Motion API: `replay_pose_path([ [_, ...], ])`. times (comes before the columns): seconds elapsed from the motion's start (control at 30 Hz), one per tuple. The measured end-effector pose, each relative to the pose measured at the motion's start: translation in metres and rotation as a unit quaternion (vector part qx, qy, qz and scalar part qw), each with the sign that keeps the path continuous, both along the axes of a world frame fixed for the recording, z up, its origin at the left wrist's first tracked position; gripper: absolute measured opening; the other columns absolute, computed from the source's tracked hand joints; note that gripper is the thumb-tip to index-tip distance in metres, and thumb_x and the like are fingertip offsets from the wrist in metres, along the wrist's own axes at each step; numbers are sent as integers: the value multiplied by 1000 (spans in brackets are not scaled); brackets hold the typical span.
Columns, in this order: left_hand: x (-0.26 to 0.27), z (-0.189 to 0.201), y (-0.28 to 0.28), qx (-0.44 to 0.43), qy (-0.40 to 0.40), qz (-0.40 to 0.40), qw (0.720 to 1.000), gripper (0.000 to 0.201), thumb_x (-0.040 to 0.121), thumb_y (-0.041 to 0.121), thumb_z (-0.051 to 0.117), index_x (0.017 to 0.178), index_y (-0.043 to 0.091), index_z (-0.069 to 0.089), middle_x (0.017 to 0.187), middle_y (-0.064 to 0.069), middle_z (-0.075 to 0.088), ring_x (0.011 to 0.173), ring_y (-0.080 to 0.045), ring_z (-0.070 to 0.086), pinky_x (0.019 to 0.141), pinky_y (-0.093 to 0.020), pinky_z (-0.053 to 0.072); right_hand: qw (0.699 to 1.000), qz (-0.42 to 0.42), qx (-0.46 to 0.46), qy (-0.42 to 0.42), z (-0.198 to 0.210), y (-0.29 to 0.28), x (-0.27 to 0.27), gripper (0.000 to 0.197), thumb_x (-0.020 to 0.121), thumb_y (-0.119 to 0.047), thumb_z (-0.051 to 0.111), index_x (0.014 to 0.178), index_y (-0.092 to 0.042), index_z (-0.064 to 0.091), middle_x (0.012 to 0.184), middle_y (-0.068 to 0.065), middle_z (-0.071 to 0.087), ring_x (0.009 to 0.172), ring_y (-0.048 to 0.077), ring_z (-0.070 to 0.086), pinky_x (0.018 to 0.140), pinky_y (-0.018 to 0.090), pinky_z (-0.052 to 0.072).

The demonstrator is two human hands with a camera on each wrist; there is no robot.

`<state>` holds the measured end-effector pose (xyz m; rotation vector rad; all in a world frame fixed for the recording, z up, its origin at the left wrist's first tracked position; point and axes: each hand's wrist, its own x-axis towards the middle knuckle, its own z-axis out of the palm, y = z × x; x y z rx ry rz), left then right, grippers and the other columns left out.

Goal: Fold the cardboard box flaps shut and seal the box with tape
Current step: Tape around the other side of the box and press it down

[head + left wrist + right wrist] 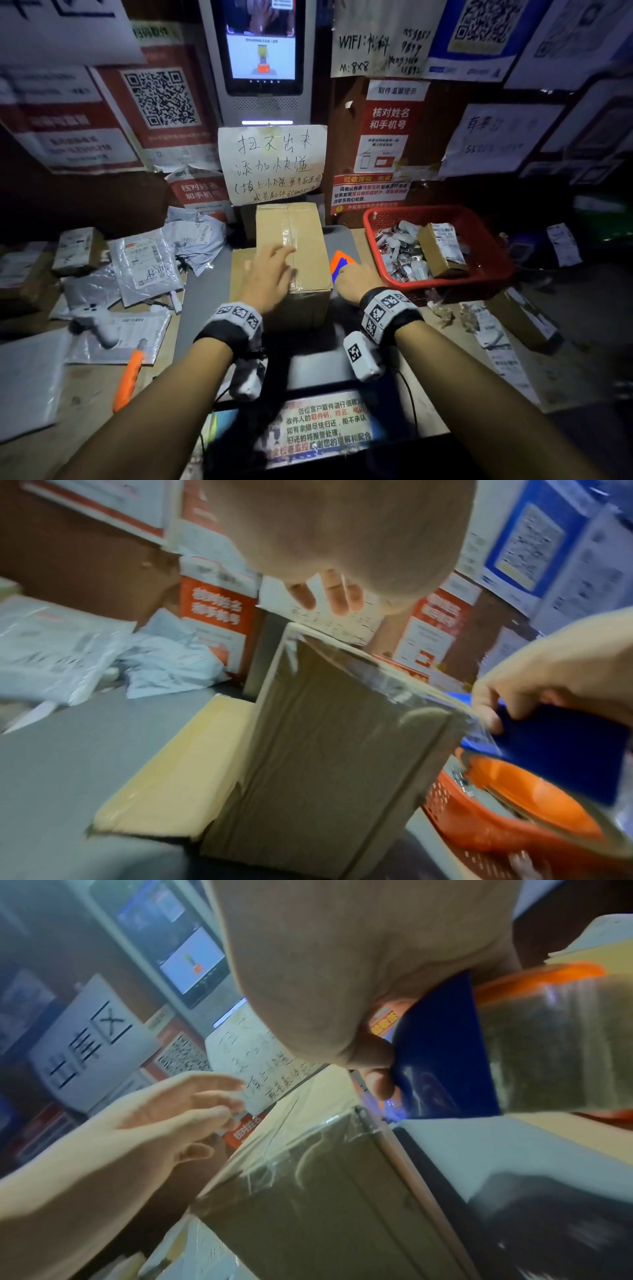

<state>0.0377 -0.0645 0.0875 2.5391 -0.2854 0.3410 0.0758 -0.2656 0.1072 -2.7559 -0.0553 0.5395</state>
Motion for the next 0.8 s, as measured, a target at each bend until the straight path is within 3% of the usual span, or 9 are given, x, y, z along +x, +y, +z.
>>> replay_pose_path([
  [0.07, -8, 1, 17, -49, -24, 119, 991, 28, 91, 15, 55, 119, 11, 59, 115, -9, 55, 105, -29, 57, 90, -43, 46, 999, -13, -37, -6, 3, 7, -8, 46, 90, -29, 35, 126, -7, 55, 133, 22, 52, 114, 41, 54, 98, 43, 44],
  [0.13, -16, -5, 30, -41, 14, 188, 981, 28, 93, 20, 53, 117, 7, 55, 110, -15, 54, 100, -36, 57, 85, -45, 45, 998, -38, -56, 3, 6, 16, -16, 52, 100, -36, 29, 131, -4, 55, 139, 30, 42, 116, 43, 53, 97, 44, 42],
  [0.27, -32, -32, 31, -20, 238, 70, 969, 74, 98, 51, 42, 155, 18, 8, 153, -16, 33, 135, -34, 42, 108, -49, 38, 1000, -14, -24, 1, -4, 37, -20, 36, 99, -17, 27, 129, -16, 47, 118, 26, 56, 116, 46, 43, 78, 47, 47],
  [0.33, -36, -39, 24, 8, 248, 60, 967, 79, 99, 45, 45, 156, 23, -5, 141, -22, 47, 121, -37, 53, 101, -47, 44, 998, 7, -57, 24, -3, 39, -19, 39, 96, -10, 28, 130, -16, 45, 113, 26, 58, 118, 45, 42, 72, 46, 43],
  [0.43, -35, -39, 21, 41, 205, 68, 975, 81, 99, 33, 53, 156, 22, -3, 109, -17, 67, 91, -34, 64, 83, -40, 51, 998, -4, -42, 43, -2, 35, -15, 39, 96, -8, 30, 131, -17, 44, 115, 26, 59, 117, 45, 45, 75, 45, 47],
  [0.5, -36, -40, 21, 44, 198, 74, 976, 81, 98, 23, 55, 156, 21, -2, 105, -13, 70, 90, -31, 66, 83, -36, 52, 998, 7, -48, 28, -1, 31, -17, 37, 102, -29, 33, 138, -23, 42, 124, 29, 53, 118, 47, 47, 85, 46, 51],
  [0.53, -35, -39, 21, 45, 200, 76, 976, 83, 97, 23, 57, 156, 22, -1, 103, -15, 70, 90, -31, 66, 83, -38, 52, 996, 28, -74, 28, -2, 30, -18, 54, 99, -56, 33, 142, -25, 41, 131, 29, 47, 118, 47, 50, 86, 44, 50],
  [0.6, -35, -39, 20, 48, 203, 81, 975, 85, 96, 32, 58, 156, 23, -1, 100, -19, 67, 89, -36, 64, 82, -43, 53, 994, 29, -102, 21, -1, 32, -25, 107, 68, -98, 28, 143, -23, 47, 138, 26, 42, 110, 40, 58, 76, 38, 46],
  [0.8, -29, -34, 23, 73, 209, 99, 970, 96, 81, 62, 53, 154, 26, 2, 105, -21, 65, 89, -40, 64, 78, -46, 55, 984, 18, -173, -29, -2, 44, -33, 123, 47, -108, 26, 115, -11, 60, 132, 22, 48, 69, 26, 58, 61, 27, 50],
])
